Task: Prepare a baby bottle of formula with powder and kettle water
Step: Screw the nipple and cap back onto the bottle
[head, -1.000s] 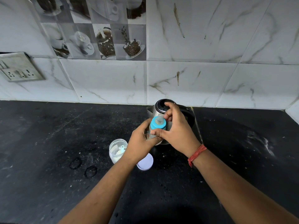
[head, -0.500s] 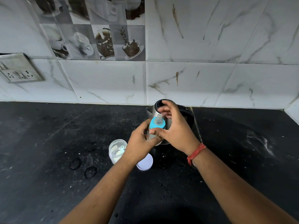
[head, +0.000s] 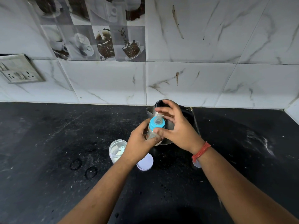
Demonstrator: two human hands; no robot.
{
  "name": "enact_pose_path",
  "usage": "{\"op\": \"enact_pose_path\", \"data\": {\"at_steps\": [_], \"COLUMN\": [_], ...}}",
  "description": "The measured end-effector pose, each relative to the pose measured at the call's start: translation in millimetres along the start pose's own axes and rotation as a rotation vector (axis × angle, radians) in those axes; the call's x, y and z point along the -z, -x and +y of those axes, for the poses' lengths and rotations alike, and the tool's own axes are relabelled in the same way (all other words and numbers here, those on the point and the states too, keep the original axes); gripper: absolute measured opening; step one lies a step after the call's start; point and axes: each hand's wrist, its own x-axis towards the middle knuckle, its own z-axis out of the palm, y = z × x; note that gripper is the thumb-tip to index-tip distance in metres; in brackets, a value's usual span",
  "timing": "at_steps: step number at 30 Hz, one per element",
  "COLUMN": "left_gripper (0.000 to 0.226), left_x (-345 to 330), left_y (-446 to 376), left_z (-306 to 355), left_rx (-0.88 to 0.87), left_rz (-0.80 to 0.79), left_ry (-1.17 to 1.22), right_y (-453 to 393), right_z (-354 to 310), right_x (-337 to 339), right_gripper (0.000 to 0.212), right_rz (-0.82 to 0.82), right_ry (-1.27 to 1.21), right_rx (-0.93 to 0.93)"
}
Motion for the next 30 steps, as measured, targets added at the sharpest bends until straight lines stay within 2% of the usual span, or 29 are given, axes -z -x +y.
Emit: {"op": "enact_pose_path", "data": {"at_steps": [3,9,13,15,20,22,24,28,30], "left_gripper": [0.057,0.059,0.058,0.057,0.06,0.06,0.059,0.054,0.055], "left_x": [1.1,-1.9,0.7,1.6,-5.4,-6.4,-4.4,3.3,3.1], "left_y": [-0.9,0.6,0.0,0.1,-0.9,-1.0,-0.2,-0.9,-1.3], "left_z": [1.0,4.7,5.4,6.5,8.4,8.3,9.7,13.1,14.3], "left_rx": [0.005,0.003,0.013,0.012,-0.028,-0.031,-0.021,0.006,0.011], "left_rz": [0.013,0.0,0.0,0.005,0.048,0.054,0.049,-0.014,-0.045], "left_ry": [0.018,-0.024,-0.014,-0.011,-0.083,-0.087,-0.071,-0.045,-0.054], "right_y": [0.9,0.3,0.3,0.4,4.9,4.1,0.8,-3.4,-4.7], "right_z": [1.4,-4.5,0.1,-1.0,-11.6,-13.3,-13.6,-13.7,-15.9], "right_x": [11.7,-7.8,5.1,10.1,-17.4,-26.9,-20.8,12.4,22.0], "right_gripper": [0.083,0.087,0.087,0.085,0.07,0.07,0.074,0.069,0.073], "right_rz": [-0.035,0.131,-0.024,-0.048,0.259,0.308,0.235,-0.08,-0.147], "right_ry": [-0.022,0.164,-0.001,0.001,0.027,0.045,0.032,-0.164,-0.178], "right_rx": [-0.021,-0.034,-0.038,-0.064,-0.096,-0.104,-0.111,-0.105,-0.123]}}
